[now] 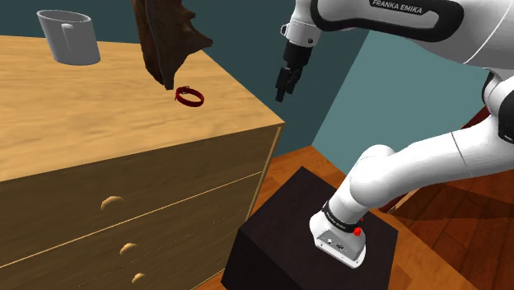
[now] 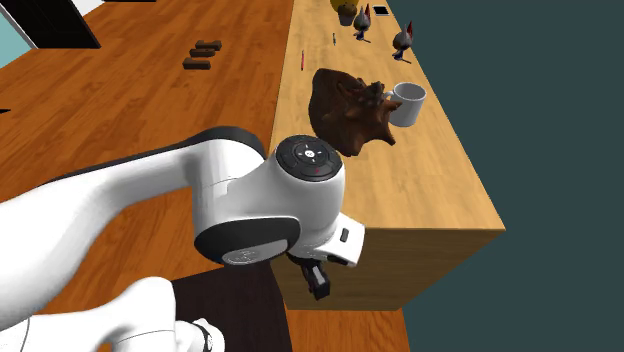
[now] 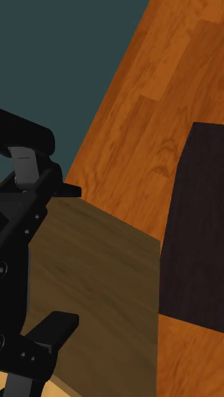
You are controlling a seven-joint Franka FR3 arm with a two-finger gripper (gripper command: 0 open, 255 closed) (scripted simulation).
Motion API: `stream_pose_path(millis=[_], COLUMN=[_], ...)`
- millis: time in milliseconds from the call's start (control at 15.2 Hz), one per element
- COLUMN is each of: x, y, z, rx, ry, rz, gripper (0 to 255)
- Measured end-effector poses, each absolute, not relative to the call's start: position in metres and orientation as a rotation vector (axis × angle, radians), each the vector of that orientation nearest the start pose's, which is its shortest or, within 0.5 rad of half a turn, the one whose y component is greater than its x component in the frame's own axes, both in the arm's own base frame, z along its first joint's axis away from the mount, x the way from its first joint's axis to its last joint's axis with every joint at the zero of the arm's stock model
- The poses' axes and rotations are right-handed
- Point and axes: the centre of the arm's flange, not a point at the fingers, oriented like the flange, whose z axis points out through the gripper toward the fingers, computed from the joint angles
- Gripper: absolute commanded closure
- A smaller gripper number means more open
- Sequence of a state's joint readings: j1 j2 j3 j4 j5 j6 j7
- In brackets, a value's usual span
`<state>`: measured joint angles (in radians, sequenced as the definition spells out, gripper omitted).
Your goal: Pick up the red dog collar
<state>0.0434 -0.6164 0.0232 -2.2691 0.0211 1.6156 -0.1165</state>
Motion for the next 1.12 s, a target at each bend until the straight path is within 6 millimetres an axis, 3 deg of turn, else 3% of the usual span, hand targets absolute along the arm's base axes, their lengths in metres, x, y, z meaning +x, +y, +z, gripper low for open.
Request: stream_pose_path(millis=[462,1122], x=[0.409,0.469], y=[0.102,0.225], z=[0.591,0.610], rx=[-3.103,-3.066], ry=[-0.425,-0.634], rz=[0.080,0.111], gripper=[0,0])
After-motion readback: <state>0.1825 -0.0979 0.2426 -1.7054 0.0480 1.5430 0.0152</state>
